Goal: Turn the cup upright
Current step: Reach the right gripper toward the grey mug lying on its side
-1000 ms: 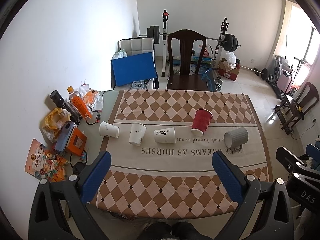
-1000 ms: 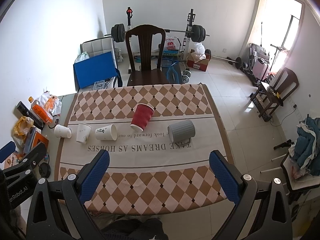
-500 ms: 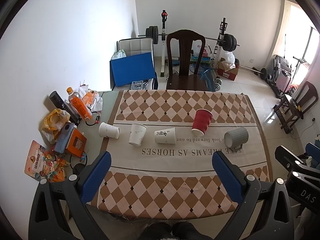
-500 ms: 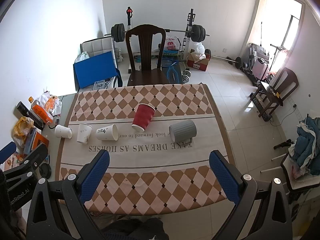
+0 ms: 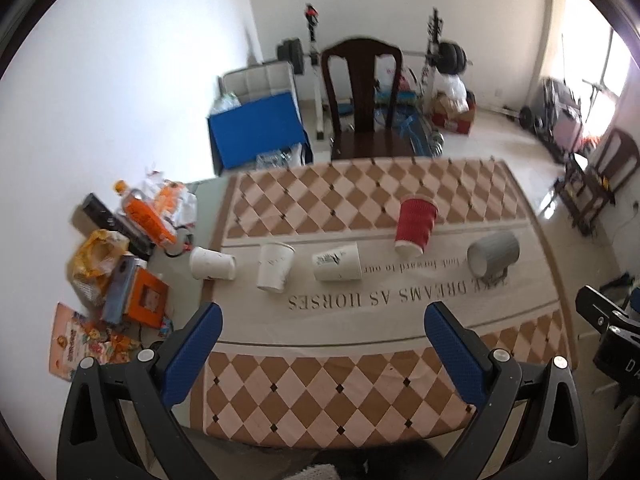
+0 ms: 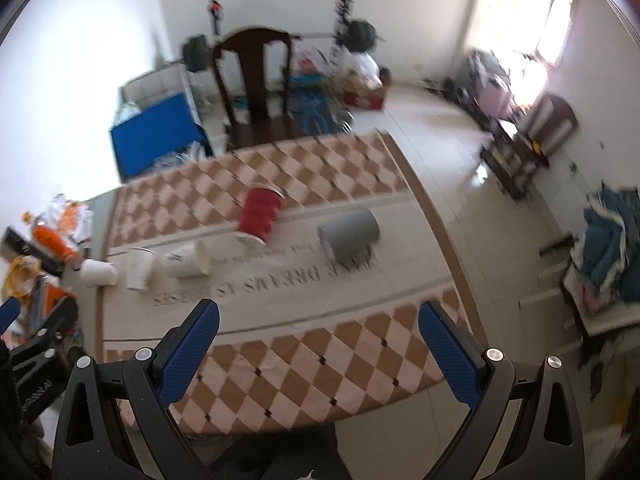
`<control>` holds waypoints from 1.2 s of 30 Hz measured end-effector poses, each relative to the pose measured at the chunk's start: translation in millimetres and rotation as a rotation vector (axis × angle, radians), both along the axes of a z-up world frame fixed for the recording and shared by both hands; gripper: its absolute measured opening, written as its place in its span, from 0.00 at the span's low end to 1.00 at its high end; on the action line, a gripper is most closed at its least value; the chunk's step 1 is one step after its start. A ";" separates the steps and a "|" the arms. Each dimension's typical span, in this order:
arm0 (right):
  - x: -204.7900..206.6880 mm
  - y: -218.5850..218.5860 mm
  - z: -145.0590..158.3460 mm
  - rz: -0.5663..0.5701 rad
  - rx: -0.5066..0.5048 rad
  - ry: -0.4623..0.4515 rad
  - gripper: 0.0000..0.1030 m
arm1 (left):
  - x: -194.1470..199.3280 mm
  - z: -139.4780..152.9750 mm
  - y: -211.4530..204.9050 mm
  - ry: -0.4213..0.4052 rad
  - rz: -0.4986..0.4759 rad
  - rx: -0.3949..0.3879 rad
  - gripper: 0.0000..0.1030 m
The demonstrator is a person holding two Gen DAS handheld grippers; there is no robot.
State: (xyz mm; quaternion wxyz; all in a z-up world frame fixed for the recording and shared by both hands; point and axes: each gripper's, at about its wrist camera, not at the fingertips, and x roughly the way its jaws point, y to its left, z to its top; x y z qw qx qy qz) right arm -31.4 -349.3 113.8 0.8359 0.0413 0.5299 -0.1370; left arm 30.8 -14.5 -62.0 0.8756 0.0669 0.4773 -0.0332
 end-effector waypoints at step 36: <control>102.0 -292.5 -324.2 -0.326 0.171 0.535 0.86 | 160.0 -237.3 -349.6 0.360 -0.783 0.308 0.78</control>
